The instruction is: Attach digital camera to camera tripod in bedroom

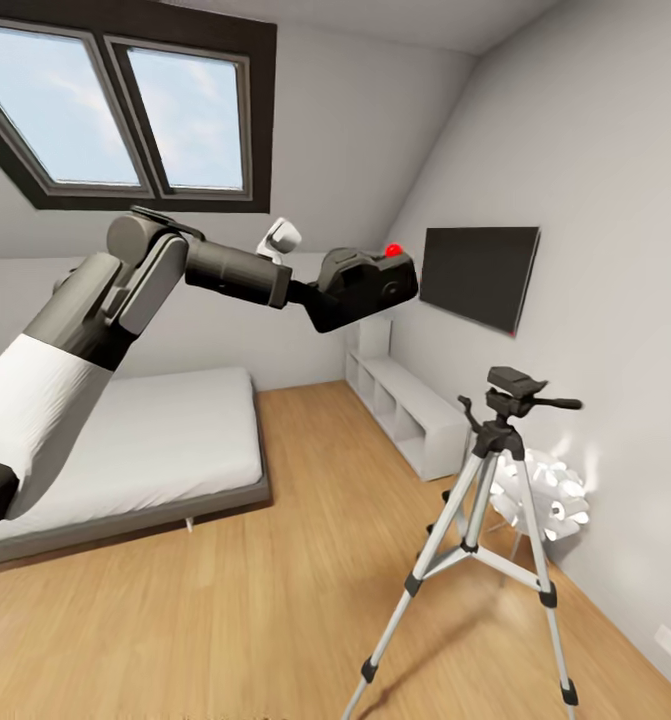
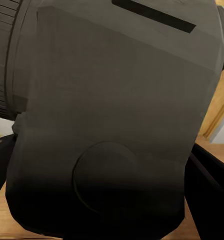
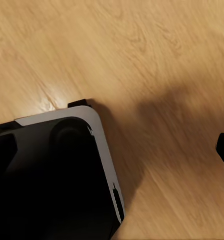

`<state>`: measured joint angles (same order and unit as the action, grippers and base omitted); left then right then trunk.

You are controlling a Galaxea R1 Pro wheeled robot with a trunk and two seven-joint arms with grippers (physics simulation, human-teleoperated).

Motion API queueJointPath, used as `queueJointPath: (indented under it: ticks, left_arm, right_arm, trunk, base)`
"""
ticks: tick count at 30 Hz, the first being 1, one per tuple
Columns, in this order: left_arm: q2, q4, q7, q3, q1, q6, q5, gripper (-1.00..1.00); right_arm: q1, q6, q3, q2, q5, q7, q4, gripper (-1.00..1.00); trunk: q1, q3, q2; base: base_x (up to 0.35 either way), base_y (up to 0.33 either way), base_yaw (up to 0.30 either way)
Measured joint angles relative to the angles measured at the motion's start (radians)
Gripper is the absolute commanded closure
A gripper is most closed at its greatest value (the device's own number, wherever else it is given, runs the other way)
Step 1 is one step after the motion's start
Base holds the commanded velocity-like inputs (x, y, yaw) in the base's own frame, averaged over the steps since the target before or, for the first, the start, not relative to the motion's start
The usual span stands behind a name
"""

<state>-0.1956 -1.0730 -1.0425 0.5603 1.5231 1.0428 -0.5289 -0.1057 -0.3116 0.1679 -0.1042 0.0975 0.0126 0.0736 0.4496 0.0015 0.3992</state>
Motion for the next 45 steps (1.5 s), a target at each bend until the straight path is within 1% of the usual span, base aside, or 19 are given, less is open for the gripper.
queueJointPath:
  ticks: [6,12,24,39,45]
  left_arm:
    - [-0.010,-0.001,0.000,0.000,0.001,0.000,0.000,1.00]
    - [-0.012,-0.001,0.000,-0.001,0.001,0.001,-0.001,1.00]
    - [-0.014,-0.001,0.000,-0.001,0.002,0.001,-0.001,1.00]
    - [-0.014,-0.001,0.000,-0.001,0.002,0.001,-0.001,1.00]
    - [-0.014,0.000,0.000,-0.001,0.002,0.001,-0.002,1.00]
  right_arm:
    - [0.000,0.000,0.000,0.004,0.000,0.000,0.000,-1.00]
    - [0.000,0.000,0.000,0.005,0.000,0.000,0.000,-1.00]
    - [0.000,0.000,-0.001,0.005,0.000,0.000,0.000,-1.00]
    - [0.000,0.000,-0.001,0.005,0.000,0.000,0.000,-1.00]
    - [0.000,0.000,-0.001,0.005,0.000,0.000,0.000,-1.00]
  trunk:
    - [0.000,0.000,0.000]
    - [0.000,0.000,0.000]
    - [0.000,0.000,0.000]
    - [0.000,0.000,0.000]
    - [0.000,0.000,0.000]
  base:
    - [-0.009,-0.025,0.223]
    - [-0.073,-0.194,0.108]
    - [-0.101,-0.276,0.062]
    - [-0.114,-0.297,0.150]
    - [-0.033,-0.302,0.167]
